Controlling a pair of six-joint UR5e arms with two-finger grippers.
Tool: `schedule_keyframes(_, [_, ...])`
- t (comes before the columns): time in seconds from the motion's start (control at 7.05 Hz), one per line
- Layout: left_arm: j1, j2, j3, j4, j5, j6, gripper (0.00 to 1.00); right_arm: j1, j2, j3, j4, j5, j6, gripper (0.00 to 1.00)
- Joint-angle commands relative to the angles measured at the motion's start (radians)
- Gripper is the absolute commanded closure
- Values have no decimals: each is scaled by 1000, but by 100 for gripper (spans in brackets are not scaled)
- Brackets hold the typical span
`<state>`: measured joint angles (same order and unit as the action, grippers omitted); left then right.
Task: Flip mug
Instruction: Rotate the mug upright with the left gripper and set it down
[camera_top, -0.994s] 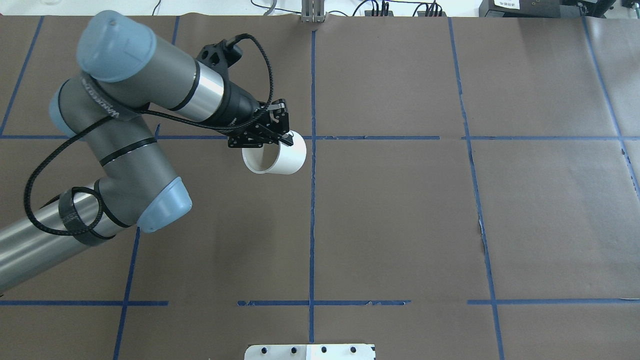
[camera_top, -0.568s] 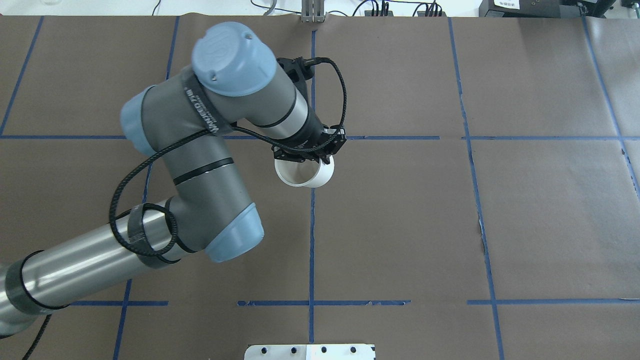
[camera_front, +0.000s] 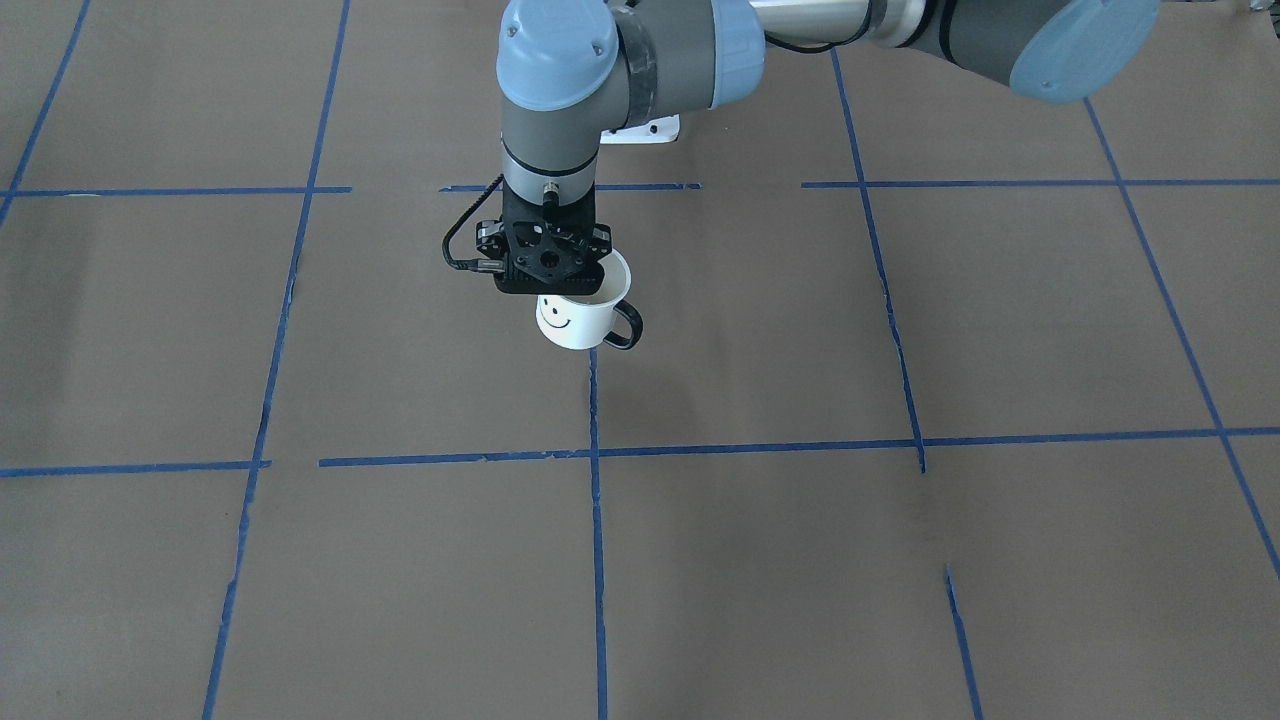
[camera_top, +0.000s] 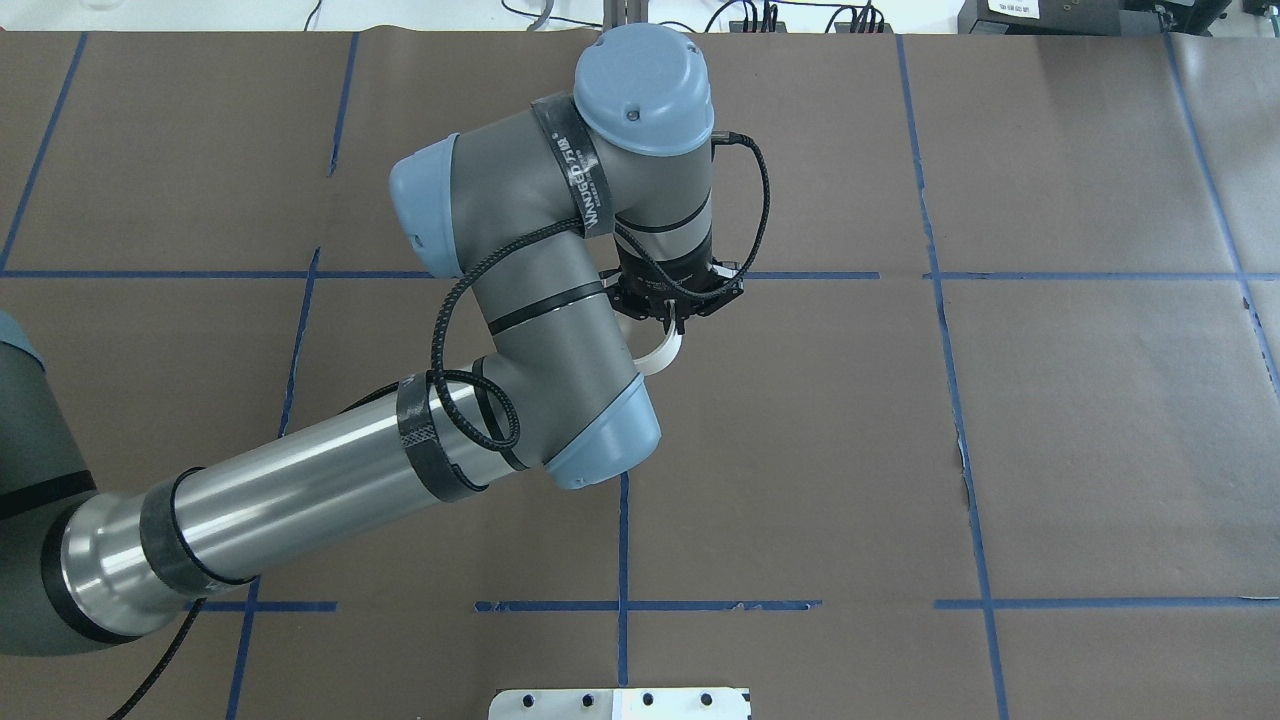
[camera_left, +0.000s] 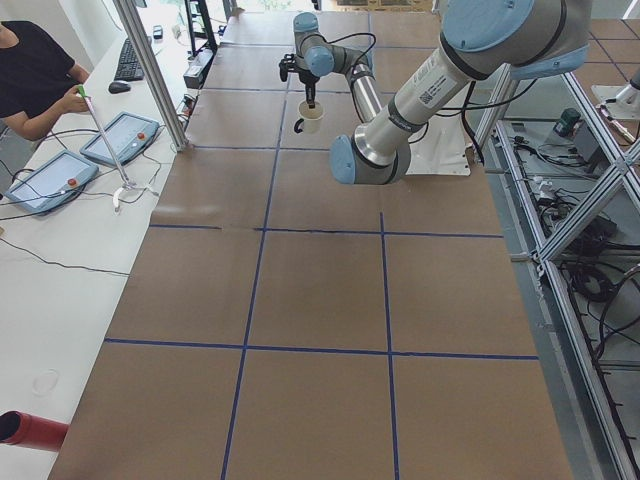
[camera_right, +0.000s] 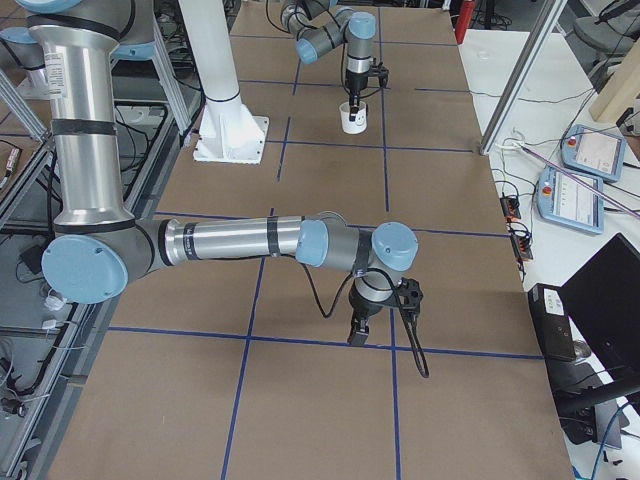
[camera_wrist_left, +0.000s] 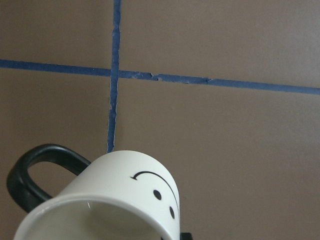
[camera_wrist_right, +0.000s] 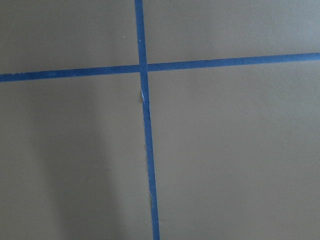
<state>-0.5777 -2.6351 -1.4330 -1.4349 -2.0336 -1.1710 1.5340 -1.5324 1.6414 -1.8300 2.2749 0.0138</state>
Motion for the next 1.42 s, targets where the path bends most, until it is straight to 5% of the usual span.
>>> schedule_keyframes(0.0, [40,-14,61,56,-4,71,100,0,0,0,0,0,0,0])
schedule_keyframes(1.28, [84,0,109,41,3,126,100,0,0,0,0,0,0,0])
